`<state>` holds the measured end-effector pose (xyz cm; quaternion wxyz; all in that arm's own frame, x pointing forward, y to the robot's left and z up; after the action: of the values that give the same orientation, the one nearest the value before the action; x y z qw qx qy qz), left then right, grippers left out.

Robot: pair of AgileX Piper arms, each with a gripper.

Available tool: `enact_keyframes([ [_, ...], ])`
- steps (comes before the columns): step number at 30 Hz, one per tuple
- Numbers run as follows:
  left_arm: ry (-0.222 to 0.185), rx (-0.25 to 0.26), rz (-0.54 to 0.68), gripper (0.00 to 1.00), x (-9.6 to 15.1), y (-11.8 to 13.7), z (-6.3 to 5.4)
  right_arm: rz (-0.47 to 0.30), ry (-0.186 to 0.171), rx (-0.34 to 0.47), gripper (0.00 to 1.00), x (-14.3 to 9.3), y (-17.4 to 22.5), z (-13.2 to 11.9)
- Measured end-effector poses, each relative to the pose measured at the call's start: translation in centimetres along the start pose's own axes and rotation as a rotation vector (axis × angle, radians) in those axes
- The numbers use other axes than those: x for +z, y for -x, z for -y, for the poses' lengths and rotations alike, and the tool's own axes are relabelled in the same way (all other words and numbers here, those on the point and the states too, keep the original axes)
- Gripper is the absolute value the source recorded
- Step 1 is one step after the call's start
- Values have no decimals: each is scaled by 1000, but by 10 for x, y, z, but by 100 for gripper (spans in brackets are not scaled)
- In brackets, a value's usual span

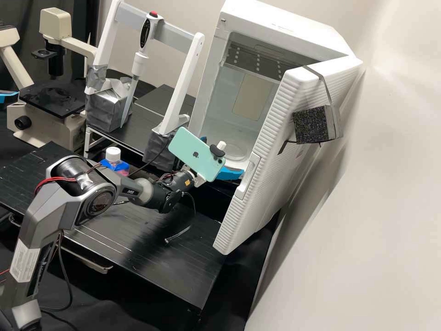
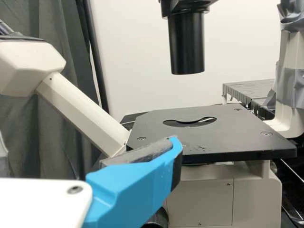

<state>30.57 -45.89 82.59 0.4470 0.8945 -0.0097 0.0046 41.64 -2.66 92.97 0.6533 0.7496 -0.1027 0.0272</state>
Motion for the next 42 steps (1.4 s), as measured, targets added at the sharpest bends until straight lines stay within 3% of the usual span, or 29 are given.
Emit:
enact_keyframes([
  [18,0,0,0,100,0,0,0,35,12,-2,100,4,-15,-5],
  [24,0,0,0,100,0,0,0,40,29,9,100,5,-16,-10],
  [28,0,0,0,100,0,0,0,38,64,17,100,4,-15,-13],
  [33,0,0,0,100,0,0,0,8,99,43,100,-11,-6,-23],
  [42,0,0,0,100,0,0,0,-77,106,102,100,-33,10,-36],
])
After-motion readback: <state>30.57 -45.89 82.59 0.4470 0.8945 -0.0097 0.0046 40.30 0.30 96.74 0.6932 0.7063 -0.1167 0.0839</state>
